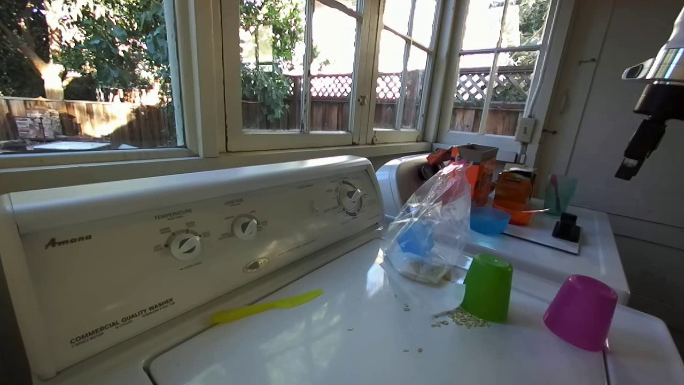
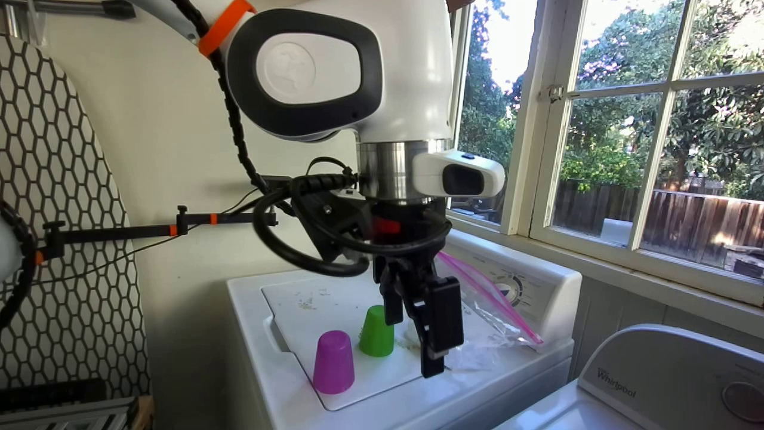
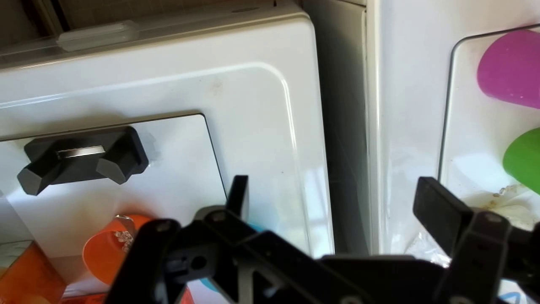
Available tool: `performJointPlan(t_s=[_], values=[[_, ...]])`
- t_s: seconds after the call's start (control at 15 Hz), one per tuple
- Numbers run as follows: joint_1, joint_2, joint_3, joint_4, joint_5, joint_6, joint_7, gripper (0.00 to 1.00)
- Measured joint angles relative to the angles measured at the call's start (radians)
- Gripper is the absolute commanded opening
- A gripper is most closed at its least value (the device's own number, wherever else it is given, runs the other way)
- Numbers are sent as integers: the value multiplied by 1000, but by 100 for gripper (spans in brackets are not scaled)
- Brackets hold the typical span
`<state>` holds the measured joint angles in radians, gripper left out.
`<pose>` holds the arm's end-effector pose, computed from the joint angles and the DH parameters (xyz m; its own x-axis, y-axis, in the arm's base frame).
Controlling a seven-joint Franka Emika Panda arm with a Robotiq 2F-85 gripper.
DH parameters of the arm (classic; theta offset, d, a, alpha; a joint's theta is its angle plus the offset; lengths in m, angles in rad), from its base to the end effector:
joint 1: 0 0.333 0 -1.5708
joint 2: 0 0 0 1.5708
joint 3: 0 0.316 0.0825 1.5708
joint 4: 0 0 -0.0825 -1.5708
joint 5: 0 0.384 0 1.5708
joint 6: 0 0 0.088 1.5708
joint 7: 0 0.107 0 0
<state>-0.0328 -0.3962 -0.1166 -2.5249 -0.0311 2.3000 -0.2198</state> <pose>0.4239 -0.0651 0.4315 0.9812 0.0944 0.1686 0.0926 -0.9955 0.0186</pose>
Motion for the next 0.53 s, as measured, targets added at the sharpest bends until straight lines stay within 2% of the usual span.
performJointPlan(t_s=[0.53], values=[[-1,0,1,1,0,0,11,100]])
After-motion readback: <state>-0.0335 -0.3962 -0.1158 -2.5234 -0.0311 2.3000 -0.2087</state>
